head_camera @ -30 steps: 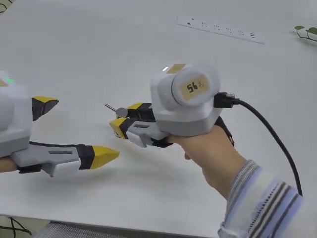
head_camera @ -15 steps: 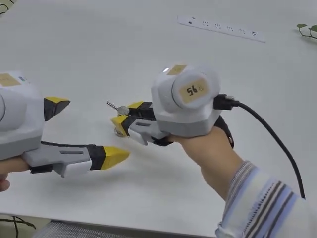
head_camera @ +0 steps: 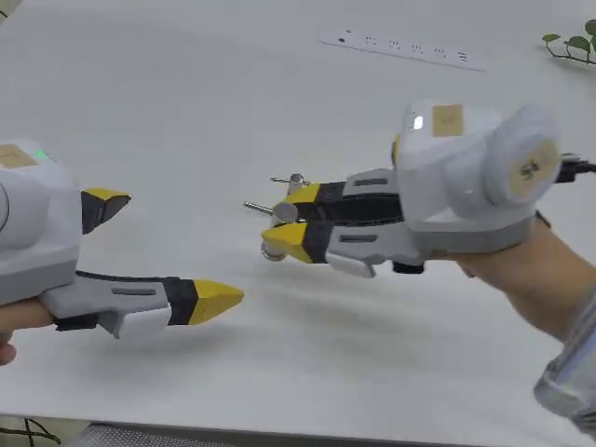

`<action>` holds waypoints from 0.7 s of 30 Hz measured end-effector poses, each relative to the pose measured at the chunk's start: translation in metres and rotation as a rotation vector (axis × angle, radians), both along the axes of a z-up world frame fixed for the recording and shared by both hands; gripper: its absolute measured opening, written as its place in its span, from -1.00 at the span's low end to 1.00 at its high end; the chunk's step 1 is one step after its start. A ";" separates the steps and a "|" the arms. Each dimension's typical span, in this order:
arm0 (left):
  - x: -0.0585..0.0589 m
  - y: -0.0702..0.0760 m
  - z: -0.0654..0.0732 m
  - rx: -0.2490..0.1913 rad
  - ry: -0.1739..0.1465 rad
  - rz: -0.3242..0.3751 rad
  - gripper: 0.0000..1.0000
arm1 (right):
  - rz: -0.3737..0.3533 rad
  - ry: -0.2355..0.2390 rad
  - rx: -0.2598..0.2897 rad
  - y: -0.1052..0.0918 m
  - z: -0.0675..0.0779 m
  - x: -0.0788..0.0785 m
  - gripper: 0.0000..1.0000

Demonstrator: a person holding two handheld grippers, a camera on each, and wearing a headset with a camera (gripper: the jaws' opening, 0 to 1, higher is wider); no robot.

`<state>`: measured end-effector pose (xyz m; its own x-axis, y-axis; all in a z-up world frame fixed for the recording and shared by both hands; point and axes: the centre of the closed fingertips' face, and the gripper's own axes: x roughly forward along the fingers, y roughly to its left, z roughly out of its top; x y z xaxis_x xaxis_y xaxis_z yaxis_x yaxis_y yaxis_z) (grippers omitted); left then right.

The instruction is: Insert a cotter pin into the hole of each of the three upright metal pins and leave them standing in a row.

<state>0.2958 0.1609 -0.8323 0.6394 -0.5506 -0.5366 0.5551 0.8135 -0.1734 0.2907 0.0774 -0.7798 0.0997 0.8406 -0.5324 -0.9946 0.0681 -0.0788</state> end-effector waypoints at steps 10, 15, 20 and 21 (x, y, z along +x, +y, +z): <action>-0.006 -0.012 -0.003 0.016 0.022 -0.026 0.98 | 0.044 -0.001 -0.025 -0.077 0.014 0.023 -0.74; -0.015 -0.009 -0.010 0.047 0.045 -0.023 0.99 | -0.002 -0.004 -0.054 -0.107 0.011 0.046 -0.74; -0.023 -0.005 -0.012 0.066 0.060 -0.014 0.99 | -0.024 0.012 -0.070 -0.128 -0.002 0.065 -0.74; -0.024 -0.004 -0.012 0.066 0.062 -0.012 0.99 | -0.024 0.015 -0.072 -0.130 -0.004 0.066 -0.74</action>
